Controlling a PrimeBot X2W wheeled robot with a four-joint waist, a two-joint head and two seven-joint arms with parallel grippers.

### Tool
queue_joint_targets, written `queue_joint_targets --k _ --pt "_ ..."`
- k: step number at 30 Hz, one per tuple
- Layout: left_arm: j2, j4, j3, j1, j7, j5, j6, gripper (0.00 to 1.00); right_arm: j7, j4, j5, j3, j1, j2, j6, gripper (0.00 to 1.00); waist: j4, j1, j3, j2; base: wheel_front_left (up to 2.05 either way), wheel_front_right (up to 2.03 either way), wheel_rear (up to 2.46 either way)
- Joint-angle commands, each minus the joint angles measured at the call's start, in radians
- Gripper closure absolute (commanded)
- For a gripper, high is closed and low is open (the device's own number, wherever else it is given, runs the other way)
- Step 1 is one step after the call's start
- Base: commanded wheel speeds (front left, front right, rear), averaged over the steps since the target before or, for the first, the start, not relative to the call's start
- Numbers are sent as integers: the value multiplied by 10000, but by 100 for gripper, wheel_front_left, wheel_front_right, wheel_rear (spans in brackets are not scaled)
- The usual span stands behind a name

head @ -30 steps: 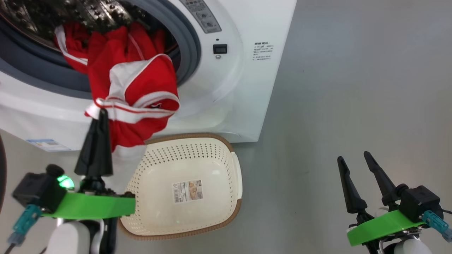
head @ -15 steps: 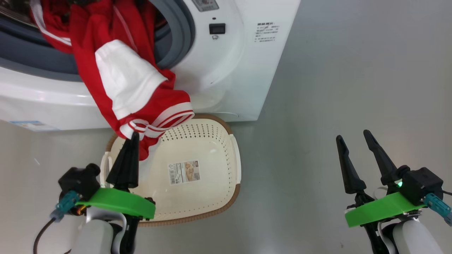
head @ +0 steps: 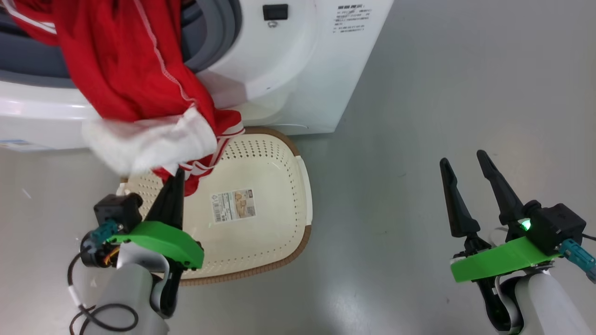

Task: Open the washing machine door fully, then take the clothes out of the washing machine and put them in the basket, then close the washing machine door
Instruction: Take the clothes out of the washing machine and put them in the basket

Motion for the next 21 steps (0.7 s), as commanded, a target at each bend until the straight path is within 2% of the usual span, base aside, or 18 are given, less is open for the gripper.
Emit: queue_joint_targets --k 1,21 --pt "190 23 268 -127 -80 94 -53 100 -65 -267 2 230 -75 17 63 0 -81 0 170 -1 0 0 0" --pt "293 3351 59 -2368 -80 552 -54 100 -65 -373 -47 319 -528 -50 63 0 -121 0 1104 -1 0 0 0"
